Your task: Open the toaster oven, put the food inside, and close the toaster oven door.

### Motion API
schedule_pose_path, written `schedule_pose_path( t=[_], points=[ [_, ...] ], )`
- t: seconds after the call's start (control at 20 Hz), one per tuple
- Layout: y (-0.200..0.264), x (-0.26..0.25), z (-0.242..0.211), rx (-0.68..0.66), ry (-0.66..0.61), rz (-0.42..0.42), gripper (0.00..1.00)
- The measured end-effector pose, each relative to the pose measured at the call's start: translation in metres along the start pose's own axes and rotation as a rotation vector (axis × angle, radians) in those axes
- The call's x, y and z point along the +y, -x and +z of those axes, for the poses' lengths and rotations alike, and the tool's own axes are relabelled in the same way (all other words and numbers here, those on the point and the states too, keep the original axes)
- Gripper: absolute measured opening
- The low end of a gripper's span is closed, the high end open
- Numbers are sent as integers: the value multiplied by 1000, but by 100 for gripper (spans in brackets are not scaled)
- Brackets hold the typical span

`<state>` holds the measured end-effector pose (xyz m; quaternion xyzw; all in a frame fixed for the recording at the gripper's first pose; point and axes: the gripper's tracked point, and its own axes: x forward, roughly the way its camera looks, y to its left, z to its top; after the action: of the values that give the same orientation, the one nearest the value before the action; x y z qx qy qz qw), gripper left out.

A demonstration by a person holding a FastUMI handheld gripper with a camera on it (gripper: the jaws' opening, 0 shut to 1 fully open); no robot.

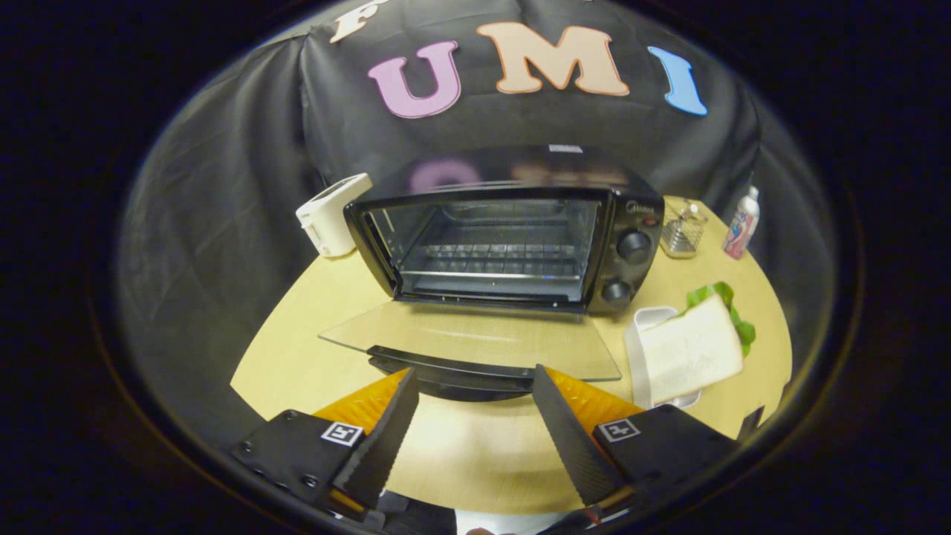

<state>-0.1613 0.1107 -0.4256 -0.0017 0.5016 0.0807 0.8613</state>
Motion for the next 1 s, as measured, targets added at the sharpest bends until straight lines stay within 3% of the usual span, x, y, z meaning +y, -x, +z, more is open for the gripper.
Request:
schedule_pose_path(
  t=[0.45,0.7,0.9,1.0],
  points=[
    [-33,-9,-52,132,-62,-19,96],
    [-50,-21,-42,99,-34,-44,96],
    [-54,-29,-32,85,-34,-18,96],
    [-48,-43,-17,25,-6,-30,96]
  ],
)
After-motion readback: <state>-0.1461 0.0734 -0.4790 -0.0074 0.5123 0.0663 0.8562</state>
